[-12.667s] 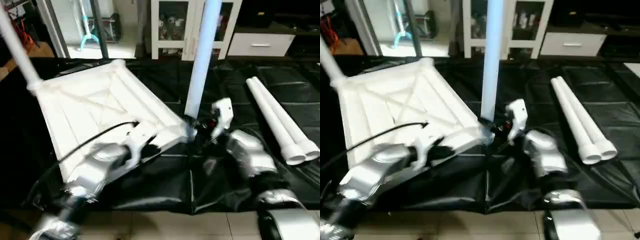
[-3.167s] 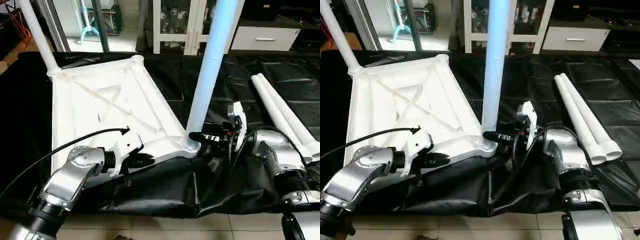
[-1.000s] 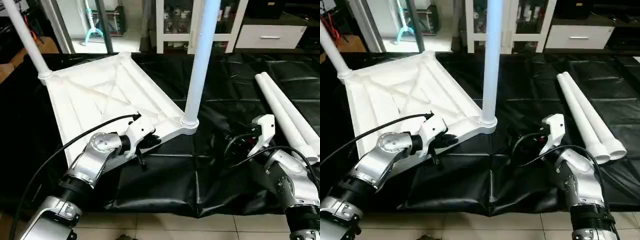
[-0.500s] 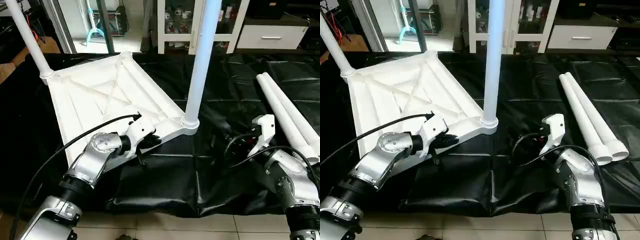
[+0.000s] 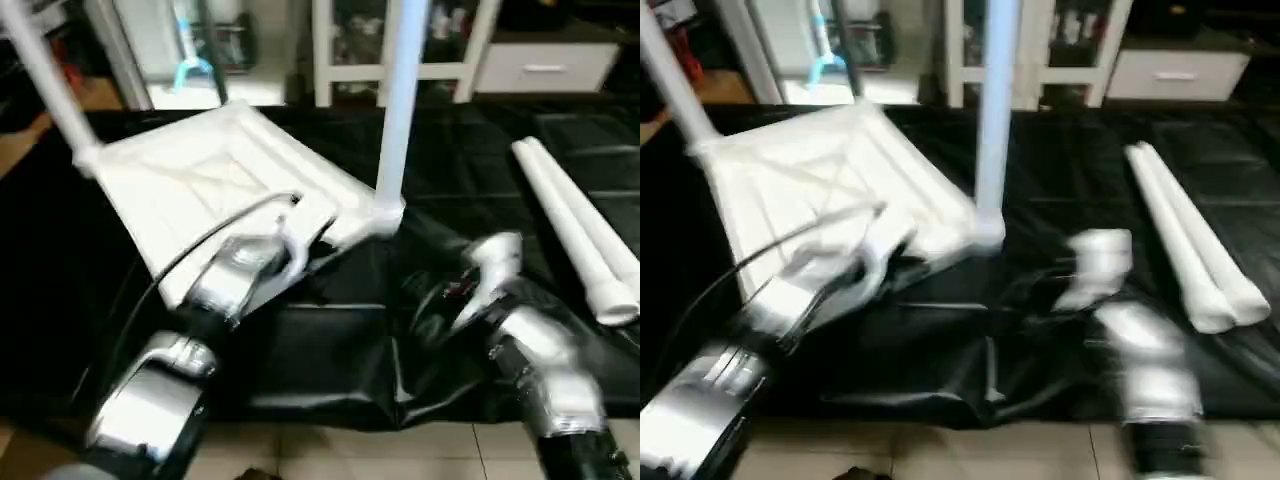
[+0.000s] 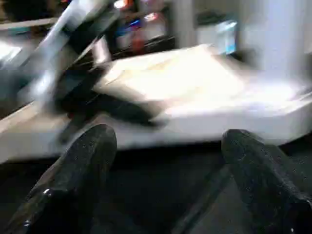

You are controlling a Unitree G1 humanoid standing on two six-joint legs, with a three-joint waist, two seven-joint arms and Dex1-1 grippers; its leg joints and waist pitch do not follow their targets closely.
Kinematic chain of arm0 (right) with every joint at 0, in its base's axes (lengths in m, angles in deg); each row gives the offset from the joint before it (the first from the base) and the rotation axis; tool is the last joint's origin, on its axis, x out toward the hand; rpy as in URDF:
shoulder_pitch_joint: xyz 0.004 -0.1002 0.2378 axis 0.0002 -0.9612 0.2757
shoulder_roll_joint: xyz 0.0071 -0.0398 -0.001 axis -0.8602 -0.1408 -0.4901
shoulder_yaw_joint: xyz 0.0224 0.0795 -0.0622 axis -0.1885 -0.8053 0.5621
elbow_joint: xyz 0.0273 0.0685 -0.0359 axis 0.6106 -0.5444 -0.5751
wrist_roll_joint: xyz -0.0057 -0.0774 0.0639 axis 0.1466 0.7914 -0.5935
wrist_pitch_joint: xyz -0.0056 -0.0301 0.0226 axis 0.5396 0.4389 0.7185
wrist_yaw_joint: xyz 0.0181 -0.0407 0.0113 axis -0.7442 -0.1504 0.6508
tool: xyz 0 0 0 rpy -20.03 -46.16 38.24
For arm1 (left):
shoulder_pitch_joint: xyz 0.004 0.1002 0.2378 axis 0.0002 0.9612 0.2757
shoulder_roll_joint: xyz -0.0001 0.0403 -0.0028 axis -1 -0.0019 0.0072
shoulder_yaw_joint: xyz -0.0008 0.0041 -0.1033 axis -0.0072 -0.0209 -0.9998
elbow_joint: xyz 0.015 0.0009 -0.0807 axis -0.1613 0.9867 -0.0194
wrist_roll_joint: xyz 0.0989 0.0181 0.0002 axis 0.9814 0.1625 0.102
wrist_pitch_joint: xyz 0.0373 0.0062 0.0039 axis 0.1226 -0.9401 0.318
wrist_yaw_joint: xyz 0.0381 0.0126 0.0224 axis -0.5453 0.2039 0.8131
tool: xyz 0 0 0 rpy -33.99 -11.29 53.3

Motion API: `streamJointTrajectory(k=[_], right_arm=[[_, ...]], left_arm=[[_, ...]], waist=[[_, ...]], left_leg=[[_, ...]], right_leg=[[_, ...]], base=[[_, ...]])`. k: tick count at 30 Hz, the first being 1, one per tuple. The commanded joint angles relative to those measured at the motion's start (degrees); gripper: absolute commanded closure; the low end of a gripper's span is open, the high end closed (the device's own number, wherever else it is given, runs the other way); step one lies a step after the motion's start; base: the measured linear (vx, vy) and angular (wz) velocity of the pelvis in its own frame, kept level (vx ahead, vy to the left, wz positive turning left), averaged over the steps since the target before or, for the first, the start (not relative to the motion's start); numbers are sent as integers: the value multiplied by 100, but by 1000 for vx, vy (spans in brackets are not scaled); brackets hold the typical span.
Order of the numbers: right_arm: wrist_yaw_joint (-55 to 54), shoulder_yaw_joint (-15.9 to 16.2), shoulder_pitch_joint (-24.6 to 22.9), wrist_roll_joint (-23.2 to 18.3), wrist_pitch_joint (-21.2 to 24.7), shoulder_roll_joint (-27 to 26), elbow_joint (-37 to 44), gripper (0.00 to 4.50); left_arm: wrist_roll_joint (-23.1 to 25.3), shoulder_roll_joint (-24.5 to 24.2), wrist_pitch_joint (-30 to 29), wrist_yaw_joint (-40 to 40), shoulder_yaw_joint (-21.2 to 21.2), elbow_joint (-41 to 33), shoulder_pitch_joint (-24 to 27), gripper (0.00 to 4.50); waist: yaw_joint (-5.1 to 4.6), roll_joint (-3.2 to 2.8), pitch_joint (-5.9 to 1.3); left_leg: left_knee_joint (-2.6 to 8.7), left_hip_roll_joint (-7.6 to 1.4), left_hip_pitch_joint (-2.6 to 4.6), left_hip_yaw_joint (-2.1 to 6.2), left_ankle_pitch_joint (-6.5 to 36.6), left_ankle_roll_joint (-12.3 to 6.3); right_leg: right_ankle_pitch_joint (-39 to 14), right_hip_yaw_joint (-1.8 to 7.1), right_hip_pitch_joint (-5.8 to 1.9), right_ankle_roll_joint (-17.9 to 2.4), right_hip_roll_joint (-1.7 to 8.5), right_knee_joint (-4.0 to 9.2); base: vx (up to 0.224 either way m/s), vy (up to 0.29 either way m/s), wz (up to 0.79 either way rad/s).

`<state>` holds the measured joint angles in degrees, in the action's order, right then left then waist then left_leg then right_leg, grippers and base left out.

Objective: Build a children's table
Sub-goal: Rotate leg to tighten

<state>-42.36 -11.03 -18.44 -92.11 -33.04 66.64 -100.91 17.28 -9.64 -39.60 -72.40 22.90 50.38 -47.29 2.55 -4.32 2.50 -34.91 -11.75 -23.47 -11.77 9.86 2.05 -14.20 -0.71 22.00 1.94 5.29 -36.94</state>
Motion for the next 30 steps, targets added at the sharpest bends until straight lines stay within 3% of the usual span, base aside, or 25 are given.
streamJointTrajectory(k=[1,3,6,7,8,12,13,15,16,17,18,19,22,23,26,30], right_arm=[[469,136,-41,-143,178,269,359,68],[526,216,-44,-53,172,349,353,68],[368,113,82,68,70,352,141,68],[310,90,101,112,60,352,124,68],[310,90,101,112,60,352,124,68],[108,65,131,214,54,362,116,68],[67,70,141,230,50,376,87,68],[-18,83,146,287,21,384,36,68],[-40,89,144,307,12,383,24,68],[-62,89,141,326,7,380,21,68],[-84,78,137,351,4,374,22,65],[-100,69,129,367,2,371,29,65],[-180,56,111,419,-14,387,22,65],[-200,53,107,426,-16,391,15,65],[-280,67,103,461,-33,374,-4,65],[-284,121,132,496,-33,317,-41,65]], left_arm=[[13,-217,17,153,-226,-144,6,450],[27,-247,32,159,-230,-147,26,450],[3,-228,-6,249,-290,-8,-10,450],[9,-197,-32,315,-311,120,-69,450],[9,-197,-32,315,-311,120,-69,450],[-134,94,-189,704,-573,644,-397,450],[-257,215,-139,795,-686,754,-487,450],[-470,445,144,970,-897,982,-689,450],[-564,534,298,1020,-988,1055,-768,450],[-648,600,397,1087,-1081,1109,-841,450],[-700,651,498,1118,-1145,1146,-905,407],[-756,684,544,1191,-1224,1167,-953,407],[-782,744,729,1266,-1407,1272,-1090,389],[-782,748,769,1275,-1442,1285,-1115,368],[-890,726,1054,1425,-1656,1320,-1227,365],[-980,587,839,993,-1634,994,-1180,327]], waist=[[16,193,-415],[1,174,-410],[-24,150,-422],[-14,194,-449],[-8,171,-452],[3,184,-467],[8,208,-478],[29,166,-498],[34,186,-494],[52,185,-495],[57,190,-493],[74,167,-485],[103,189,-471],[98,189,-456],[92,196,-414],[93,232,-417]], left_leg=[[307,-46,113,109,461,-586],[296,-52,111,113,473,-687],[294,-71,140,115,518,-689],[272,-76,134,114,347,-732],[258,-73,116,116,160,-794],[217,-64,107,113,-1,-885],[203,-65,90,122,-104,-946],[165,-54,83,122,-224,-1013],[160,-52,81,119,-220,-1041],[155,-51,77,121,-171,-1053],[155,-51,78,114,-138,-1053],[154,-54,76,118,-79,-1058],[173,-67,80,119,110,-1015],[188,-76,90,119,235,-970],[227,-97,112,116,538,-843],[231,-86,102,111,471,-830]], right_leg=[[1237,49,-261,-1508,171,403],[1174,53,-262,-1509,181,414],[977,48,-228,-1599,165,428],[1174,50,-228,-1657,160,384],[1408,39,-216,-1673,152,360],[1774,30,-210,-1703,155,314],[1969,28,-228,-1721,167,292],[2218,22,-208,-1744,167,260],[2267,14,-206,-1754,162,268],[2243,14,-216,-1753,180,268],[2214,15,-211,-1750,179,270],[2126,15,-209,-1741,187,276],[1821,15,-210,-1734,199,314],[1597,13,-198,-1731,195,334],[939,24,-187,-1709,210,390],[793,25,-180,-1655,206,390]], base=[[0,0,0],[0,0,0],[0,0,0],[0,0,0],[0,0,0],[0,0,0],[0,0,0],[0,0,0],[0,0,0],[0,0,0],[0,0,0],[0,0,0],[0,0,0],[0,0,0],[0,0,0],[0,0,0]])
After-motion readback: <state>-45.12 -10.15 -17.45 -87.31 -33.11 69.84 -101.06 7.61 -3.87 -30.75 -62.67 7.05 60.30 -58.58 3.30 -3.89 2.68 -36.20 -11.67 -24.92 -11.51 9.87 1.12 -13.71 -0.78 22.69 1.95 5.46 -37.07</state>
